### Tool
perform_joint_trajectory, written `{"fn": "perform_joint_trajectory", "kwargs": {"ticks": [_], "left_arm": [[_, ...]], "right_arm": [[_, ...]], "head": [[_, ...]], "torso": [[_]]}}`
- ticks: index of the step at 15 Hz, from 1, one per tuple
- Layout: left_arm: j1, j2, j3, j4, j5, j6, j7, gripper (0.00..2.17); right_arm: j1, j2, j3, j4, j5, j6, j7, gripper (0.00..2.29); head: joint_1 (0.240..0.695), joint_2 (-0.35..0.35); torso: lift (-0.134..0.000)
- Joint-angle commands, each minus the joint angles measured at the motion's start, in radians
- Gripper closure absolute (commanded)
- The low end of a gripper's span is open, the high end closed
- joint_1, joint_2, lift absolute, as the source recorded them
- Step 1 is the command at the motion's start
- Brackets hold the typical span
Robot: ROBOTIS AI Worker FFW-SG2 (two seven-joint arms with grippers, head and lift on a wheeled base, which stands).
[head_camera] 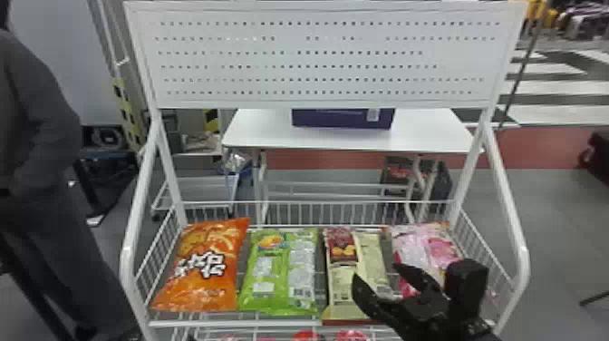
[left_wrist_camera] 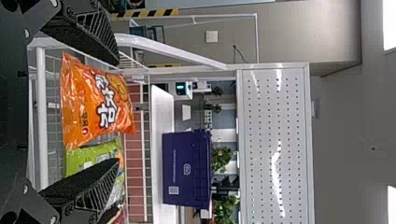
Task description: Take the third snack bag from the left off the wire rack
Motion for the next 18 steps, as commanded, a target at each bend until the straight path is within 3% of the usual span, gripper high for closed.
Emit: {"fn": "perform_joint_trajectory", "kwargs": {"ticks": [1, 6, 9, 12, 13, 18], "left_arm": [[-0.006, 0.001, 0.002, 0.009, 0.003, -0.003, 0.001, 0.16], [-0.008, 0.005, 0.008, 0.007, 0.008, -0.003, 0.001, 0.16], [-0.011, 0.003, 0.008, 0.006, 0.008, -0.003, -0.003, 0.16], [-0.011, 0.003, 0.008, 0.004, 0.008, -0.003, -0.003, 0.16], [-0.011, 0.003, 0.009, 0.004, 0.008, -0.003, -0.003, 0.16], [-0.012, 0.003, 0.008, 0.002, 0.008, 0.0, -0.003, 0.16]], "right_arm": [[-0.095, 0.031, 0.057, 0.099, 0.014, 0.044, 0.0, 0.1], [-0.15, 0.042, 0.089, 0.168, 0.046, 0.118, -0.025, 0.16], [-0.16, 0.04, 0.082, 0.174, 0.046, 0.198, -0.025, 0.63], [-0.153, 0.039, 0.075, 0.162, 0.034, 0.247, -0.023, 1.75], [-0.15, 0.037, 0.075, 0.156, 0.029, 0.256, -0.023, 2.01], [-0.109, 0.026, 0.069, 0.069, 0.035, 0.229, -0.052, 2.19]], "head": [[0.499, 0.0], [0.499, 0.0], [0.499, 0.0], [0.499, 0.0], [0.499, 0.0], [0.499, 0.0]], "torso": [[0.0], [0.0], [0.0], [0.0], [0.0], [0.0]]}}
